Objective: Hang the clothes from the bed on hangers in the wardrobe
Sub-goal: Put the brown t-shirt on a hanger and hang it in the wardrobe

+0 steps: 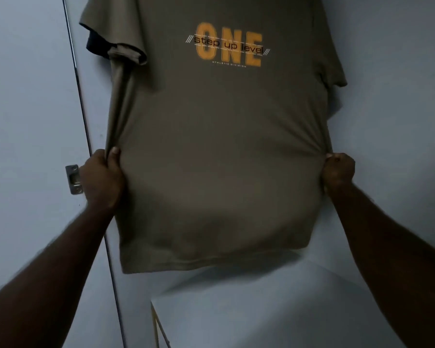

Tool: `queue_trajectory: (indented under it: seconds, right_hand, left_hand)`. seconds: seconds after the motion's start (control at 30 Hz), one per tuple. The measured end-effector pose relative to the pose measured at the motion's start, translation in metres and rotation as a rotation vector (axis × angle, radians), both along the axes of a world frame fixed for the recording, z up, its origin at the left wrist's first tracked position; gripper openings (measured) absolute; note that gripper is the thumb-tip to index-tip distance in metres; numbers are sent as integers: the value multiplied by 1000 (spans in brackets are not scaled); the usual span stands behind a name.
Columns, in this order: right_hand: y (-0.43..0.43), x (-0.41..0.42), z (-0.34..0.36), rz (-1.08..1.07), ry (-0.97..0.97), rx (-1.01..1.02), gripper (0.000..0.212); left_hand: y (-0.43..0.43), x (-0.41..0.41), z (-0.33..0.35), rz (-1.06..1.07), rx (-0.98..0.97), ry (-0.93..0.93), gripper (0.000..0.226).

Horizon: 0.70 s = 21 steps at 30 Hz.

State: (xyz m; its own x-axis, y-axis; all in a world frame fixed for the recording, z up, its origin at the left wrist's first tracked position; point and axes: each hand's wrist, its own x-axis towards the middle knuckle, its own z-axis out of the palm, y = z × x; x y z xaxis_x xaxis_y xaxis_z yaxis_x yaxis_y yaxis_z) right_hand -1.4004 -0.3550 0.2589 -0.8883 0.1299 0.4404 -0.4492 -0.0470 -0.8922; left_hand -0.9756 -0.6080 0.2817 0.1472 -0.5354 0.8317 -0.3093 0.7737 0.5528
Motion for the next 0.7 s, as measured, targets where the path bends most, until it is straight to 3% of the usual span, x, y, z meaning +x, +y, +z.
queue_trajectory:
  seconds: [0.1, 0.17, 0.27, 0.33, 0.4, 0.5, 0.6, 0.7]
  right_hand:
    - [-5, 23, -4, -32, 87, -88, 32]
    - [-5, 39, -18, -10, 161, -110, 38]
    - [-2, 50, -49, 118, 242, 19, 35]
    - [-1, 44, -71, 188, 246, 192, 29]
    - [0, 31, -97, 219, 208, 354, 28]
    - [0, 14, -130, 263, -70, 253, 34]
    - [-6, 16, -143, 248, -191, 89, 33]
    - [-12, 27, -143, 142, -76, 139, 35]
  left_hand:
    - [14, -7, -13, -131, -3, 41, 42]
    - [21, -9, -29, -228, -20, -40, 35]
    - [18, -12, -58, -307, 55, -222, 35]
    - [11, -11, -78, -242, 105, -267, 39]
    - [5, -12, -97, -226, 218, -147, 42]
    - [3, -16, -113, -321, 502, 131, 34]
    - [5, -19, -130, -264, 442, 120, 38]
    - [15, -17, -146, -241, 316, 60, 44]
